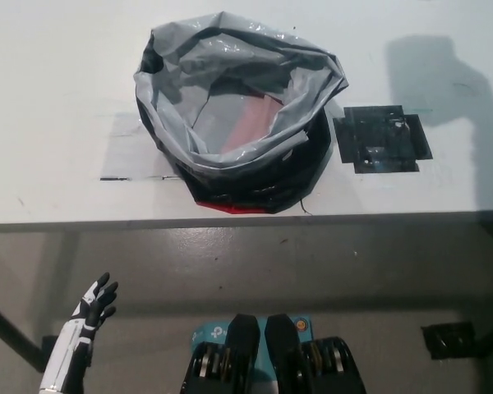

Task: Use the right hand to pick up a small rectangular container and put it into a plastic bag and lift the bag

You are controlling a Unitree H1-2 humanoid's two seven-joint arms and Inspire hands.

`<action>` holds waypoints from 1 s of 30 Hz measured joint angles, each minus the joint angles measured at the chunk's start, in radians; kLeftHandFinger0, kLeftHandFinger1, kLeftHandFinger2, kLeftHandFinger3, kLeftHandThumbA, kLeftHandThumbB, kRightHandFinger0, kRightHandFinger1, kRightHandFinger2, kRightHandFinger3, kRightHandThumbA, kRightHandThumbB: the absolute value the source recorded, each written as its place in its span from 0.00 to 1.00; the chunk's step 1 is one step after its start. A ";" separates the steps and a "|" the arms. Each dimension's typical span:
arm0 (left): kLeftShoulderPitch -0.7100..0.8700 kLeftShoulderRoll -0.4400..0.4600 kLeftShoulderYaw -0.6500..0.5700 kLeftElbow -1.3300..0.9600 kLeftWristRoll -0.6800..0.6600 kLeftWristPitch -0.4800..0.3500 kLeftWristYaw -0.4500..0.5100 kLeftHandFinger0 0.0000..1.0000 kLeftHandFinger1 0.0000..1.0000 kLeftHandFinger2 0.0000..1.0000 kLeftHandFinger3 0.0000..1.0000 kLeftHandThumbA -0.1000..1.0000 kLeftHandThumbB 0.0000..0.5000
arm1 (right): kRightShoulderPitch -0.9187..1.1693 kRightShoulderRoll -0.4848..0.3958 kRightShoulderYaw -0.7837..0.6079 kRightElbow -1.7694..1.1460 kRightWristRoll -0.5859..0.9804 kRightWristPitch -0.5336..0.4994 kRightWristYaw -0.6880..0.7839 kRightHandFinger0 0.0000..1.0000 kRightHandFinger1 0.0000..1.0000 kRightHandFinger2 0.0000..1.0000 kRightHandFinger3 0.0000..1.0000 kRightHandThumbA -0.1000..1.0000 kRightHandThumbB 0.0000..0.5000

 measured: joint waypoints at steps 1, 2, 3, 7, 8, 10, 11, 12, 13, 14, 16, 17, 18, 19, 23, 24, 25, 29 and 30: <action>0.000 0.000 0.000 0.000 0.000 0.000 0.000 1.00 1.00 1.00 1.00 1.00 0.32 | -0.003 0.008 0.004 -0.014 0.001 0.008 0.001 0.01 0.46 0.83 0.84 0.00 0.40; 0.000 0.000 -0.001 0.000 0.000 0.000 0.000 1.00 1.00 1.00 1.00 1.00 0.32 | -0.008 0.017 0.008 -0.022 0.002 0.014 0.003 0.01 0.46 0.83 0.84 0.00 0.40; -0.001 0.000 -0.001 -0.001 0.000 0.000 0.000 1.00 1.00 1.00 1.00 1.00 0.32 | -0.019 0.035 0.020 -0.035 0.002 0.025 0.008 0.01 0.46 0.83 0.84 0.00 0.39; -0.003 0.001 -0.003 -0.003 0.004 0.000 0.000 1.00 1.00 1.00 1.00 1.00 0.31 | -0.041 0.106 0.086 -0.052 -0.001 0.051 0.023 0.60 0.63 0.77 0.76 0.00 0.40; -0.004 0.001 -0.004 -0.004 0.005 0.000 0.000 1.00 1.00 1.00 1.00 1.00 0.32 | -0.043 0.124 0.101 -0.051 -0.002 0.053 0.024 0.40 0.50 0.74 0.75 0.00 0.40; -0.004 0.001 -0.006 -0.003 0.008 0.000 0.000 1.00 1.00 1.00 1.00 1.00 0.32 | -0.049 0.172 0.148 -0.029 -0.009 0.054 0.025 0.24 0.46 0.73 0.80 0.00 0.41; -0.004 0.001 -0.006 -0.003 0.008 0.000 0.000 1.00 1.00 1.00 1.00 1.00 0.32 | -0.051 0.184 0.158 -0.022 -0.011 0.054 0.025 0.20 0.42 0.61 0.79 0.00 0.42; -0.006 0.001 -0.007 -0.003 0.010 0.000 0.000 1.00 1.00 1.00 1.00 1.00 0.32 | -0.055 0.208 0.176 0.006 -0.015 0.053 0.025 0.07 0.30 0.53 0.79 0.00 0.42; -0.007 0.002 -0.008 -0.004 0.010 0.000 -0.001 0.99 1.00 1.00 1.00 1.00 0.32 | -0.060 0.229 0.189 0.042 -0.018 0.044 0.023 0.00 0.31 0.61 0.78 0.00 0.41; -0.007 0.002 -0.008 -0.003 0.010 0.000 -0.001 0.99 1.00 1.00 1.00 1.00 0.32 | -0.065 0.242 0.197 0.070 -0.019 0.038 0.021 0.00 0.32 0.64 0.77 0.00 0.42; -0.011 0.005 -0.014 -0.004 0.012 0.001 -0.002 0.99 1.00 1.00 1.00 1.00 0.30 | -0.073 0.280 0.216 0.159 -0.019 0.014 0.016 0.09 0.40 0.70 0.78 0.00 0.42; -0.011 0.006 -0.015 -0.004 0.013 0.001 -0.002 0.99 1.00 1.00 1.00 1.00 0.31 | -0.074 0.286 0.218 0.174 -0.019 0.008 0.015 0.04 0.37 0.68 0.75 0.00 0.41; -0.011 0.009 -0.017 -0.004 0.015 0.002 -0.002 0.99 1.00 1.00 1.00 1.00 0.31 | -0.076 0.298 0.223 0.206 -0.019 -0.002 0.010 0.00 0.24 0.66 0.72 0.00 0.39; -0.011 0.011 -0.020 -0.005 0.017 0.003 -0.003 0.98 1.00 1.00 1.00 1.00 0.30 | -0.079 0.309 0.227 0.243 -0.020 -0.016 0.006 0.00 0.25 0.70 0.74 0.00 0.39; -0.014 0.017 -0.023 -0.010 0.025 0.008 -0.004 0.97 1.00 1.00 1.00 1.00 0.33 | -0.086 0.330 0.230 0.346 -0.020 -0.055 -0.017 0.00 0.31 0.80 0.87 0.00 0.40; -0.015 0.017 -0.024 -0.010 0.029 0.008 -0.004 0.97 1.00 1.00 1.00 1.00 0.33 | -0.085 0.335 0.235 0.387 -0.021 -0.076 -0.030 0.00 0.32 0.81 0.89 0.00 0.40; -0.016 0.018 -0.025 -0.010 0.030 0.009 -0.005 0.97 1.00 1.00 1.00 1.00 0.32 | -0.085 0.336 0.241 0.415 -0.023 -0.088 -0.039 0.00 0.31 0.79 0.88 0.00 0.39; -0.025 0.019 -0.026 -0.011 0.035 0.010 -0.005 0.97 1.00 1.00 1.00 1.00 0.34 | -0.080 0.337 0.266 0.517 -0.040 -0.146 -0.071 0.00 0.35 0.81 0.89 0.00 0.39; -0.029 0.020 -0.026 -0.011 0.035 0.011 -0.005 0.97 1.00 1.00 1.00 1.00 0.34 | -0.077 0.337 0.271 0.538 -0.043 -0.160 -0.078 0.00 0.35 0.81 0.89 0.00 0.39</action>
